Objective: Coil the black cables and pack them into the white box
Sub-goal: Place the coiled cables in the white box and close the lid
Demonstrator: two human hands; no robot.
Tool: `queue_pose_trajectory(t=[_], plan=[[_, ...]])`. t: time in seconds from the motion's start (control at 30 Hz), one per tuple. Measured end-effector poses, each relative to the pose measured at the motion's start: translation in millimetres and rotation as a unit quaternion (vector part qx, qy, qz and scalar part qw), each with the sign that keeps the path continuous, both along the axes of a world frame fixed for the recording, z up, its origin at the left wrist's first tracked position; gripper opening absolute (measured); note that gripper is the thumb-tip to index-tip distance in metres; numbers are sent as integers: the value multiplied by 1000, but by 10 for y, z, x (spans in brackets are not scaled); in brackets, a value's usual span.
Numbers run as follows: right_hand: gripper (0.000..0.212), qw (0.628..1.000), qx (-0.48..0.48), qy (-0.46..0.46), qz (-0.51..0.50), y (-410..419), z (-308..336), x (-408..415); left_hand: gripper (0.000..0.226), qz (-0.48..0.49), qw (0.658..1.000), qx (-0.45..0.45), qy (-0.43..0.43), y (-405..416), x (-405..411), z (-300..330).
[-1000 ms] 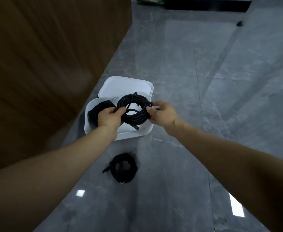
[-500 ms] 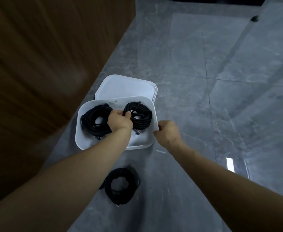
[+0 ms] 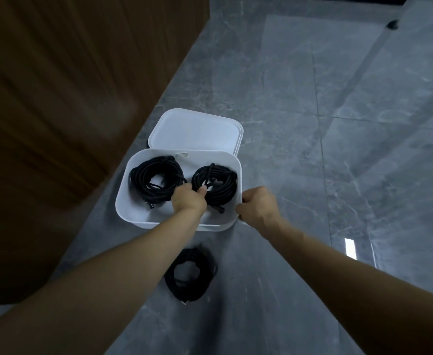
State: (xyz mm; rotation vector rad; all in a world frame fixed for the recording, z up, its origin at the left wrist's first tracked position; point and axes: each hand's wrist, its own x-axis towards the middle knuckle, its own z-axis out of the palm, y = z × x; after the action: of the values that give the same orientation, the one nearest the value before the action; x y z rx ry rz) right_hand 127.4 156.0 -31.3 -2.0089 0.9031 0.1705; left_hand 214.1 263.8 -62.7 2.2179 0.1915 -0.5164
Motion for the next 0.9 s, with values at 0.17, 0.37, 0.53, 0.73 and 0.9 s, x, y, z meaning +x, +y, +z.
queue_pose_trajectory(t=[0.17,0.37,0.53,0.73,0.9], plan=[[11,1000,-16,15,16,-14,3,-39,37,-144,986,83,3,84,48,103],[17,995,-83,1,61,-44,118,-79,32,-204,961,115,-147,281,-68,342],[22,975,-157,-113,109,126,303,-101,19,-213,944,88,-238,749,-387,483],[26,962,-147,-75,216,484,51,-383,28,-261,942,180,-111,1308,-757,224],[37,957,-169,-90,220,530,-19,-457,54,-197,963,176,59,1390,-812,-54]])
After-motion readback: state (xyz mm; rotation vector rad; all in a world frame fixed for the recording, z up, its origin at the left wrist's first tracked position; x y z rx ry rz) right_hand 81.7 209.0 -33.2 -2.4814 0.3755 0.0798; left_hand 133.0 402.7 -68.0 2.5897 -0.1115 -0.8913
